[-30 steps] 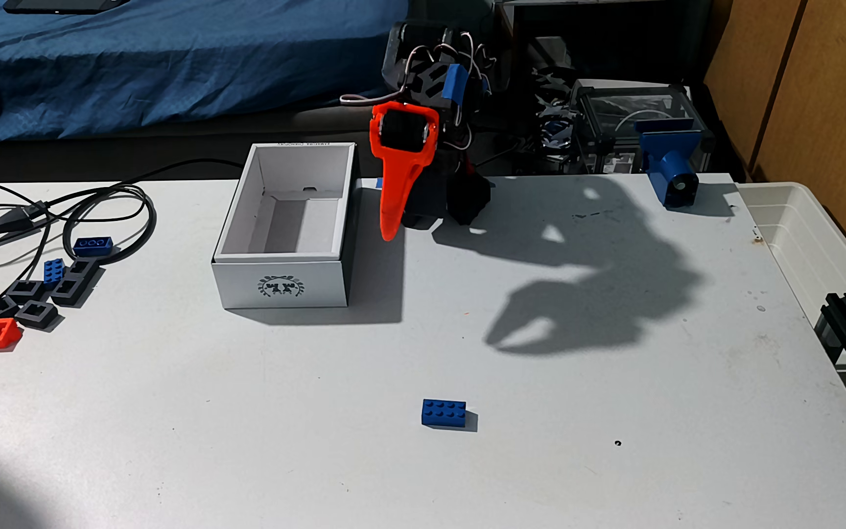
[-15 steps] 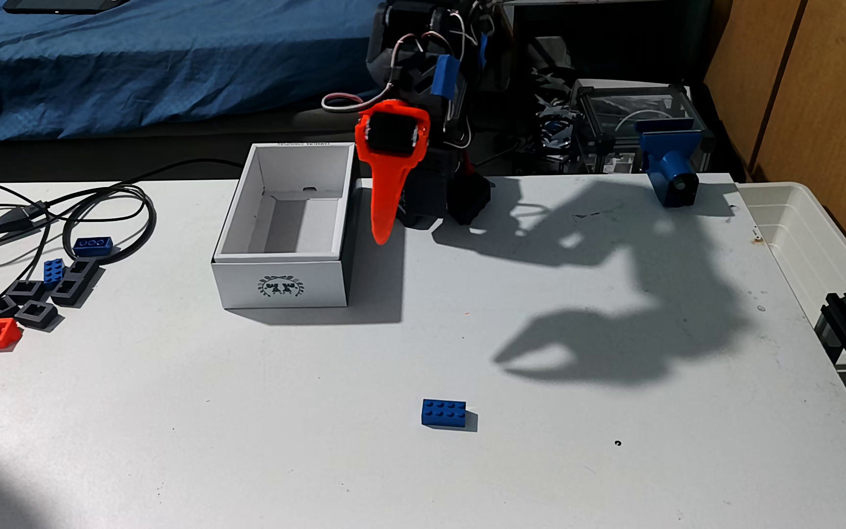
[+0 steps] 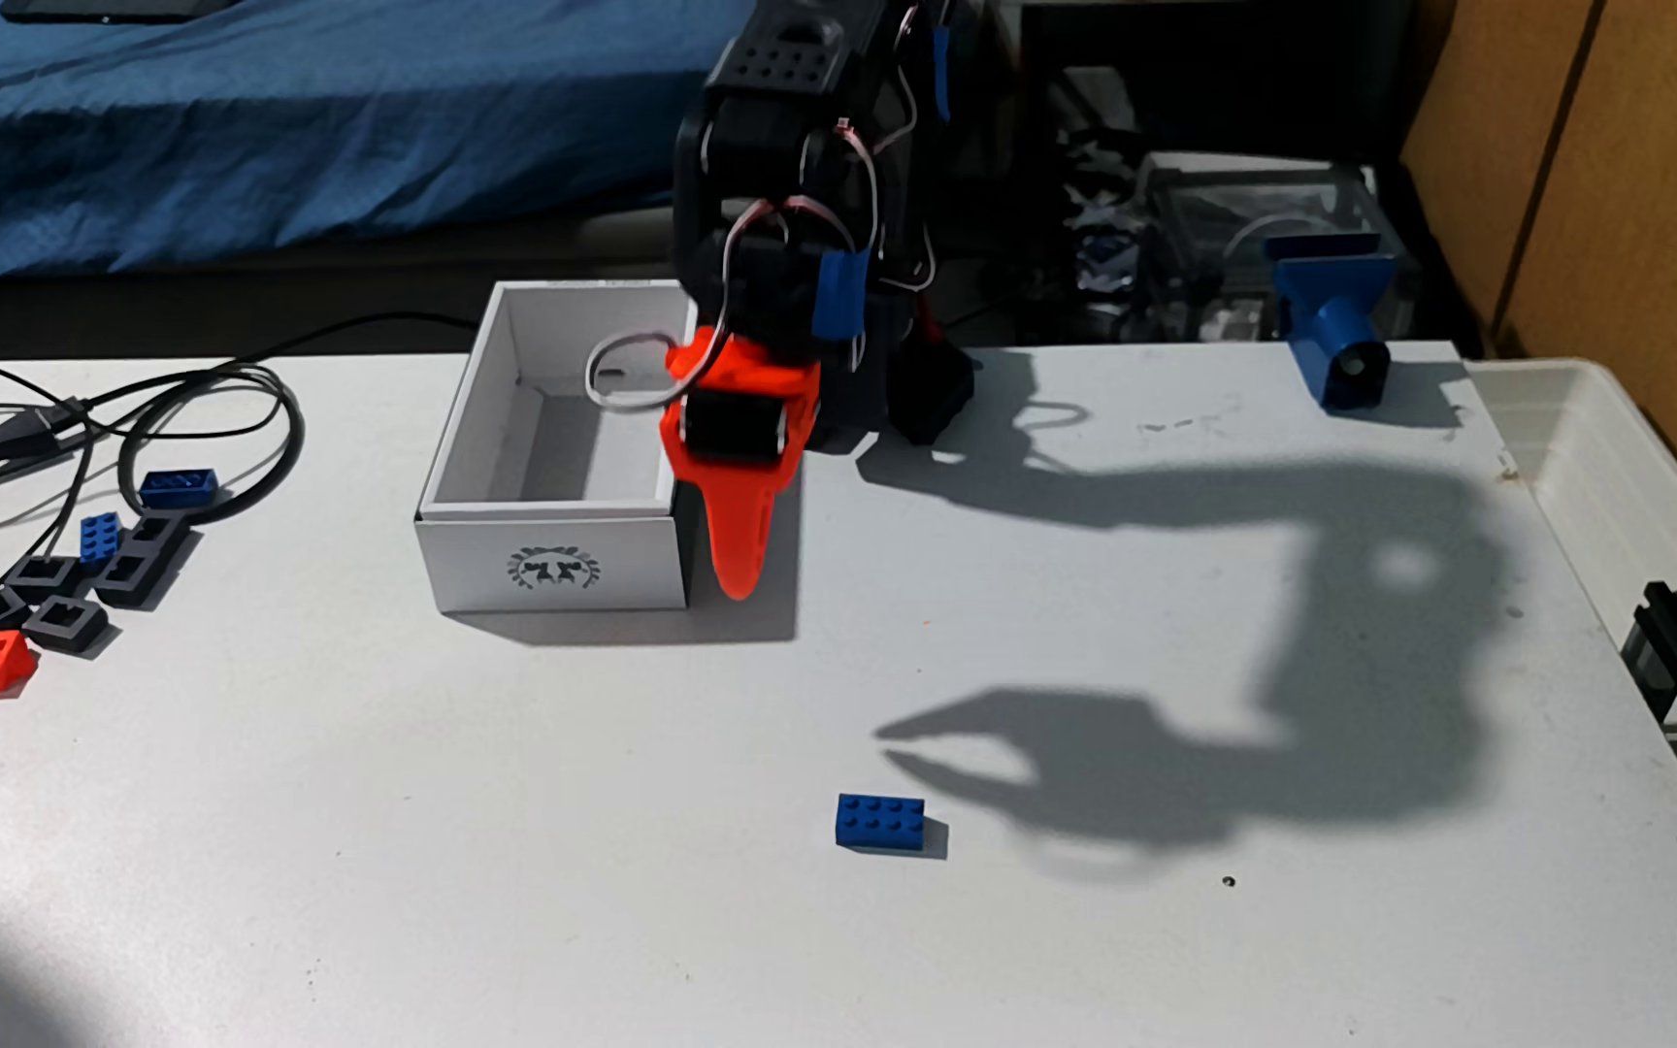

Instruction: Grab the blue brick and place in box

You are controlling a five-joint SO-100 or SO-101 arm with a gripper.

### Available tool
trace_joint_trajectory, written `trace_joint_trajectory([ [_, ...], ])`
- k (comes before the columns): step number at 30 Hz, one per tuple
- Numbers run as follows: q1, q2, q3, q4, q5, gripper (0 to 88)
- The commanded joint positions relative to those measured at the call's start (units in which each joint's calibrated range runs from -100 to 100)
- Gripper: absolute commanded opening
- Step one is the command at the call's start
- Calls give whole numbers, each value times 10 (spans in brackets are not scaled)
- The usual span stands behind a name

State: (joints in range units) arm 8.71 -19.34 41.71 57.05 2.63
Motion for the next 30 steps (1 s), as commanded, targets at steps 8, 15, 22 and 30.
trace_joint_trajectory([
  [8,-43,109,-97,-26,-42,14],
  [15,-80,188,-174,-27,-63,16],
  [22,-104,251,-251,-27,-79,13],
  [30,-135,322,-298,-26,-84,17],
])
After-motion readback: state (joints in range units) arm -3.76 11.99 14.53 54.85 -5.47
